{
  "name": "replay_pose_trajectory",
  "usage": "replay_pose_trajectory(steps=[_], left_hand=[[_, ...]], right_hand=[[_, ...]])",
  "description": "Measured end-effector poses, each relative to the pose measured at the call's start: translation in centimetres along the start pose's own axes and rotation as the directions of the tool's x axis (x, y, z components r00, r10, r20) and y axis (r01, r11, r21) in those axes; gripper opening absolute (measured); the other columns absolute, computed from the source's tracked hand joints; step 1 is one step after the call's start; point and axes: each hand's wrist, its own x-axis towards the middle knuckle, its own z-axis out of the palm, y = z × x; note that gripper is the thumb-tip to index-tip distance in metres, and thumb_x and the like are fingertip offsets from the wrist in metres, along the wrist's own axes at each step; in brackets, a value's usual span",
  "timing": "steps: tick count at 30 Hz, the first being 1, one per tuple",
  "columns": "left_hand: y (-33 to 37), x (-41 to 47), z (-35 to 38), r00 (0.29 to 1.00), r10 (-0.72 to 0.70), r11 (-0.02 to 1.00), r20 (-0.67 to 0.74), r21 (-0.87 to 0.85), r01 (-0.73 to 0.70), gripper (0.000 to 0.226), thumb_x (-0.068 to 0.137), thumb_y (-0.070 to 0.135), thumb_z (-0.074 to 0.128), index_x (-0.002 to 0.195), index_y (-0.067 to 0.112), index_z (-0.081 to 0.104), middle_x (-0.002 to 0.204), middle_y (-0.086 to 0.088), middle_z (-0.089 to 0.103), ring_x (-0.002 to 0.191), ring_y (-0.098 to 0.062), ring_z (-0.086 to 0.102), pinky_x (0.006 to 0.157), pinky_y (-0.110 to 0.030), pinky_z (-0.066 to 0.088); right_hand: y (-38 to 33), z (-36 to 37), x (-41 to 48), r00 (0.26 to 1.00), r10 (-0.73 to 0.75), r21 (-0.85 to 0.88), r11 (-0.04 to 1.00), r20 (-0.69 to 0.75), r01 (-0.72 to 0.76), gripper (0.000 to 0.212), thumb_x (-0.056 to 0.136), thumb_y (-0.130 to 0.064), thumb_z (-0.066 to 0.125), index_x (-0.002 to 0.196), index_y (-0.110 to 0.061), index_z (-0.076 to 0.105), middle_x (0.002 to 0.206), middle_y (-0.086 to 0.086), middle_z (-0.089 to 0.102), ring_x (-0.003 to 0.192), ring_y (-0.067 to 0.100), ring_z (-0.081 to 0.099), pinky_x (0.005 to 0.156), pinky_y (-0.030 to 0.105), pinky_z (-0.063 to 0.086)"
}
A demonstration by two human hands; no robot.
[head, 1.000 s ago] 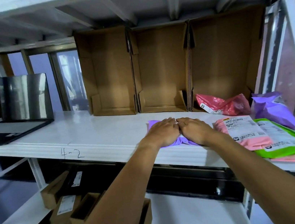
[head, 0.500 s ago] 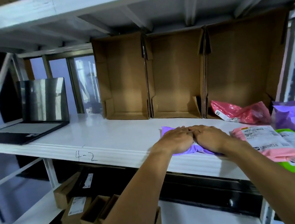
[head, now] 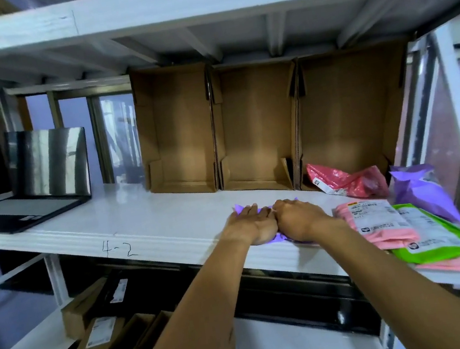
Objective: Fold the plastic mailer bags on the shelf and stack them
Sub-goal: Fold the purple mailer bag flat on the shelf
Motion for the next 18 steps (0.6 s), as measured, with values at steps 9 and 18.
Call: replay_pose_trajectory(steps=[9,18], left_hand=[[0.0,-0.3,0.3,0.999,0.037,0.998,-0.010,-0.051,-0.037,0.057,0.107,0.046,0.018,0.161,0.028,0.009,0.169,-0.002,0.003,0.156,-0.022,0.001,0.125,-0.046,0.005],[-0.4,-0.8,0.5,0.984,-0.050,0.914,-0.174,-0.405,-0.025,0.040,0.105,0.035,0.029,0.124,0.016,0.059,0.136,-0.011,0.058,0.126,-0.031,0.052,0.107,-0.044,0.041]], right_hand=[[0.6,0.9,-0.5,0.999,-0.013,0.101,0.995,0.032,0.010,0.056,0.098,-0.036,0.023,0.150,-0.020,0.035,0.155,0.004,0.038,0.139,0.026,0.037,0.113,0.045,0.034],[-0.1,1.0,-1.7,0.998,0.035,0.219,0.975,-0.052,-0.023,0.043,0.102,-0.016,0.036,0.141,-0.003,0.048,0.153,0.009,0.039,0.139,0.029,0.034,0.113,0.047,0.033]])
